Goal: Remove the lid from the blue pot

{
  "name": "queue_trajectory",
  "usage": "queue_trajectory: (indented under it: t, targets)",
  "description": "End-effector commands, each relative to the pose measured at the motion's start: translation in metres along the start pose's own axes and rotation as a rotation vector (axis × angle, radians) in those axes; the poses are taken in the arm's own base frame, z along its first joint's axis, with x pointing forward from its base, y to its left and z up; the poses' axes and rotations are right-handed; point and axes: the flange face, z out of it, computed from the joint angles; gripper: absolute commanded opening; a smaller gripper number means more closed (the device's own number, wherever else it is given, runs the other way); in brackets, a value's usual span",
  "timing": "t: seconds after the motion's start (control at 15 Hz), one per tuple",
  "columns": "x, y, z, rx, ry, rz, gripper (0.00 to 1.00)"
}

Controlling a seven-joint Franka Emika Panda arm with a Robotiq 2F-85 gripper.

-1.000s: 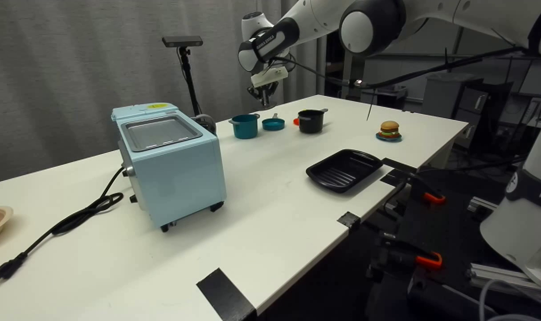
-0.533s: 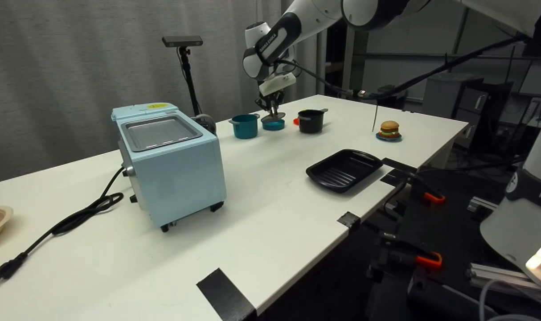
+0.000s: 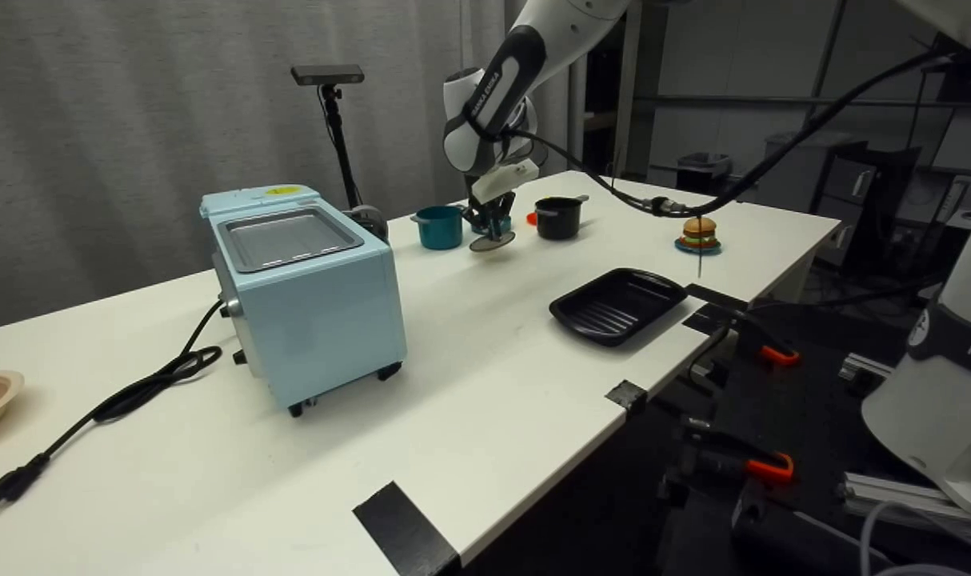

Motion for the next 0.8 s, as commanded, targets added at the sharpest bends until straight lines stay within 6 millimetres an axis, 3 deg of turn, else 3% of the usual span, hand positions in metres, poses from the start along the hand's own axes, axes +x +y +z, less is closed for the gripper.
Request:
queue_trajectory:
  t: [0.0, 0.33, 0.4, 0.47, 0.73]
  targets:
    - [-0.033, -0.011, 0.001, 0.026, 0.032, -0.058, 0.05]
    - [-0.057, -0.017, 0.006, 0.046, 0.057, -0.075, 0.05]
    - [-0.058, -0.016, 0.004, 0.048, 0.060, -0.072, 0.43]
    - [-0.059, -0.014, 0.002, 0.050, 0.060, -0.069, 0.45]
    - [-0.062, -0.004, -0.009, 0.053, 0.051, -0.057, 0.74]
